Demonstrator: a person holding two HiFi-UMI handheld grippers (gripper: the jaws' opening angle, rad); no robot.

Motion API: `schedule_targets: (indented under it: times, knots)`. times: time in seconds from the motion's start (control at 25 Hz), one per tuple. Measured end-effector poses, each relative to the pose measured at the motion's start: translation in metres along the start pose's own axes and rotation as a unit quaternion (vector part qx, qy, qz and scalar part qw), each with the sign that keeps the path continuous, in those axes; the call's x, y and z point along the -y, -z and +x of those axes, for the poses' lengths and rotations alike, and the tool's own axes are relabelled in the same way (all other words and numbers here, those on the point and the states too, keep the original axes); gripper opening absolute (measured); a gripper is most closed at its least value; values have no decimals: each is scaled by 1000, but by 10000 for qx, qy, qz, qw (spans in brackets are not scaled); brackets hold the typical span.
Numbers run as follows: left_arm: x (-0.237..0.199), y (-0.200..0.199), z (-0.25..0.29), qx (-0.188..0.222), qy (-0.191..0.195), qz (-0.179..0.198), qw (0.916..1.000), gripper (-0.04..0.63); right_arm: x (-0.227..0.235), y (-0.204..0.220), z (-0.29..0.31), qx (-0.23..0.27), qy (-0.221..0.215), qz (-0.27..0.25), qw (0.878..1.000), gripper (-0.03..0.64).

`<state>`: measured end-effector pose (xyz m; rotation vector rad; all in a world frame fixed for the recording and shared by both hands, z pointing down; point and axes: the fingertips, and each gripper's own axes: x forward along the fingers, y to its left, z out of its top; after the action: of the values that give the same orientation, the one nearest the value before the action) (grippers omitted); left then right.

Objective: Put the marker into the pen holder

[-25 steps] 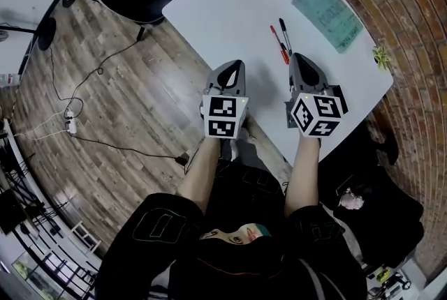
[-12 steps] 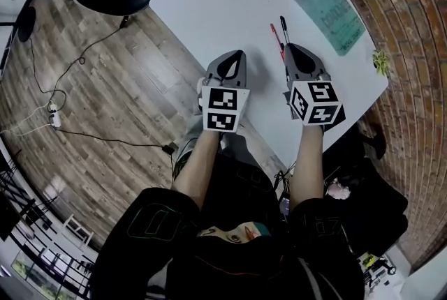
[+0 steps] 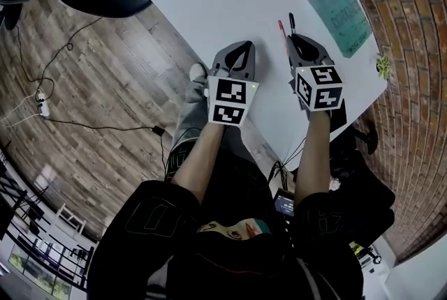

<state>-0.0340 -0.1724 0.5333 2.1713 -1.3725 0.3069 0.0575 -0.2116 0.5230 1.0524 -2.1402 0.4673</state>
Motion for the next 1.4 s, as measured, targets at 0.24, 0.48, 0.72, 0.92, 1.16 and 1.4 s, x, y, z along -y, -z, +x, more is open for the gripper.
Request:
schedule_targets:
  times: [0.24,0.48,0.72,0.92,1.16,1.4]
  knots:
    - [-6,3,12,-103,111,-67,9999,8,3,9,23,-576,-90,-181,9981,57]
    - [-5,4,25,-170,195,-86,9996,9,15,23,43,-1135,-101,-258,9931,75]
    - [-17,1,30,-237,302,-141,9992,8,16,29,64,-1697,-47,-294,9850,86]
    - [-19,0,34,-262,353,-206,9988,8,21,28,71,-1963,-37,-328,9800,87]
    - [-25,-2,43,-300,375,-254,9985,8,25,35,81,-2246,-100,-316,9739,86]
    - [-28,-1,43,-350,425,-273,9981,8,23,39,80,-2339,-162,-180,9720,71]
